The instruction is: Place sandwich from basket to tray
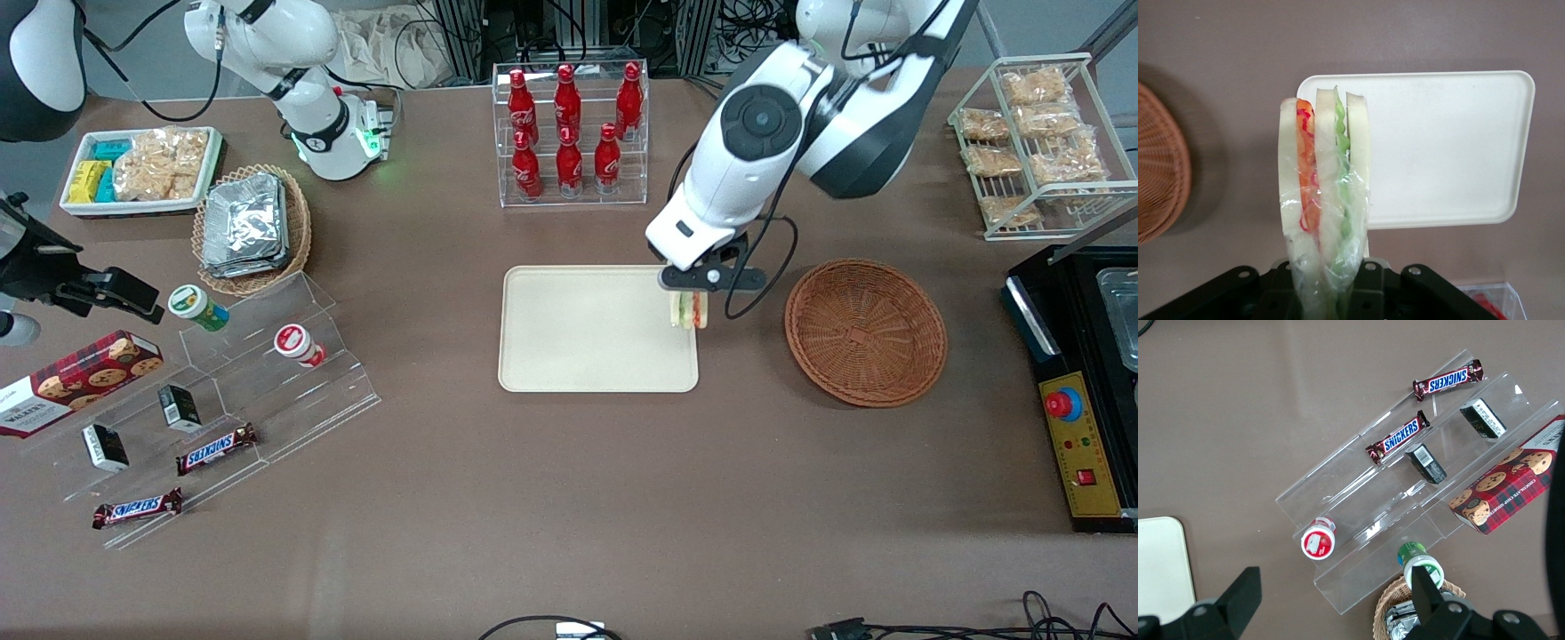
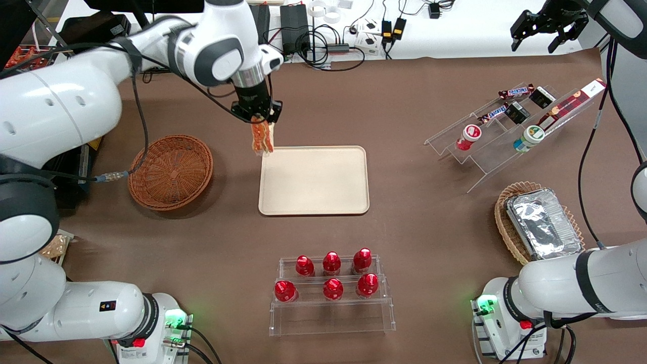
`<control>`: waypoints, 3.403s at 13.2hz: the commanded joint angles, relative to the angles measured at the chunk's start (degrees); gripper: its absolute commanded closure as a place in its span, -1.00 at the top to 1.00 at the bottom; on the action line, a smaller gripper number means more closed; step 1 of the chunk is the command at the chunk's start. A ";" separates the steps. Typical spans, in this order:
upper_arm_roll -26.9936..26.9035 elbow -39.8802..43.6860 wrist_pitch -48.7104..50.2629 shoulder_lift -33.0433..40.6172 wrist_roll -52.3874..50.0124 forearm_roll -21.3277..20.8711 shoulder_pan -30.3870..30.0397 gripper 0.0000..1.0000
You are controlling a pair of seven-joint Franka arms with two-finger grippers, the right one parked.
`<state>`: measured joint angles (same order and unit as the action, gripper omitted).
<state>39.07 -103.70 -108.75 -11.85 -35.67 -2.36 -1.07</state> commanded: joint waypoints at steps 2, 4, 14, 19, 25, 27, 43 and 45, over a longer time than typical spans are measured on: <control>0.75 -1.59 -7.42 -11.06 -7.28 -12.81 -0.33 -1.00; 0.14 -1.51 -11.20 -16.34 -12.99 -17.66 4.13 -1.00; 0.04 -5.72 -16.41 -22.61 -15.83 -22.78 5.12 -1.00; 0.13 -6.34 -16.23 -22.43 -16.36 -22.60 4.15 0.52; 0.39 -5.90 -15.61 -20.41 -16.71 -21.73 2.84 1.00; 0.57 -5.72 -15.35 -17.79 -17.76 -20.24 2.74 1.00; -4.92 11.42 20.50 11.66 22.04 0.68 -23.02 1.00; -21.92 10.63 20.86 13.69 22.31 1.74 -8.50 1.00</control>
<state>29.78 -91.17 -88.61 -1.41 -14.22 -2.20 -20.35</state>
